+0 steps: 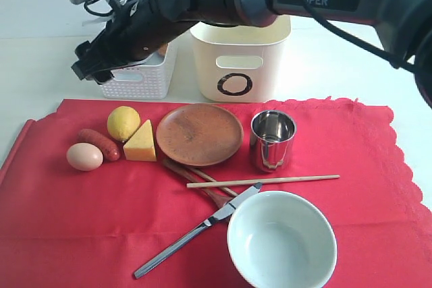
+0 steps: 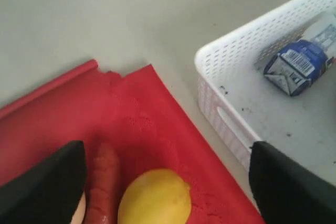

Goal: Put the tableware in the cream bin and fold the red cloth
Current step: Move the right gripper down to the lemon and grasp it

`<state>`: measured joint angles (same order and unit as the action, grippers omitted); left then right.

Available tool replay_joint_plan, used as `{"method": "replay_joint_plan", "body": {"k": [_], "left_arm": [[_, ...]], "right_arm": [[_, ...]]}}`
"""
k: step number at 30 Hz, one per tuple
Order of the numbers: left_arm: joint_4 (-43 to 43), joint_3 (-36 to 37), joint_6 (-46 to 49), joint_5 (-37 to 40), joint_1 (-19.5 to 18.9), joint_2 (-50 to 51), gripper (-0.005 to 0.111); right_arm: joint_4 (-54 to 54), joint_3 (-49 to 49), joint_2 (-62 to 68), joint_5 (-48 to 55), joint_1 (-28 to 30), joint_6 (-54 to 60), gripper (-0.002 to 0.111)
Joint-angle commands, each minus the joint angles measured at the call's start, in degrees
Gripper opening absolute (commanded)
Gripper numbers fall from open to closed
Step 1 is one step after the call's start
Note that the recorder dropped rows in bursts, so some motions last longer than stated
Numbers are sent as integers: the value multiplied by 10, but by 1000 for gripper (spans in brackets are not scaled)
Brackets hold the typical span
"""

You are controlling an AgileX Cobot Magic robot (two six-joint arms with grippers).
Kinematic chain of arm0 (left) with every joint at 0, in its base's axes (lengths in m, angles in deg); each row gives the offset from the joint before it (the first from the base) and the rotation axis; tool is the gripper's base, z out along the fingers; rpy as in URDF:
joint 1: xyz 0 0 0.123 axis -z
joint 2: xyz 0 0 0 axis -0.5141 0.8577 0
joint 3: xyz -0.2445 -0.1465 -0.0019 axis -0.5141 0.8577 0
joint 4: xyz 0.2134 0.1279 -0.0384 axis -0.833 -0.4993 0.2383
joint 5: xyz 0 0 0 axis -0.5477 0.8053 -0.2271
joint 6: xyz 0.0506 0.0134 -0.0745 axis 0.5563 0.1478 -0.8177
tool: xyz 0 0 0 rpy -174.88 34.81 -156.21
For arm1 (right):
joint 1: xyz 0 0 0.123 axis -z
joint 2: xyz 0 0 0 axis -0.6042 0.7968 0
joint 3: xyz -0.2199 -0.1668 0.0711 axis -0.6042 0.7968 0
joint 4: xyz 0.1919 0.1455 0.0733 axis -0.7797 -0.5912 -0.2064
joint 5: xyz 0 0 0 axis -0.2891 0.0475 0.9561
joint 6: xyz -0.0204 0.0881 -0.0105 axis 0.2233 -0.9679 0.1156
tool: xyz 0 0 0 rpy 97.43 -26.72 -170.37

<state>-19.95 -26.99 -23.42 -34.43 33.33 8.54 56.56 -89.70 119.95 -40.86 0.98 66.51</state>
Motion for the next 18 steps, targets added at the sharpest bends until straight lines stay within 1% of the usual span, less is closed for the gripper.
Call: {"method": "replay_joint_plan", "body": {"k": [1,7,12,15,18], "left_arm": [[1,0,-2,-3,-1,-4,1],[1,0,0,-3,-1,-4,1],[1,0,-1,-3,-1,-4,1],[1,0,-1,-3,-1,-4,1],[1,0,-1,-3,-1,-4,1]], "right_arm": [[8,-5,-7,37,2,16,80],[5,-5,8,67,2,16,80],[4,-5,39,69,-8,22,80],[3,-5,58,59,-13,41,80],[8,-5,88,10,-13,40,80]]}}
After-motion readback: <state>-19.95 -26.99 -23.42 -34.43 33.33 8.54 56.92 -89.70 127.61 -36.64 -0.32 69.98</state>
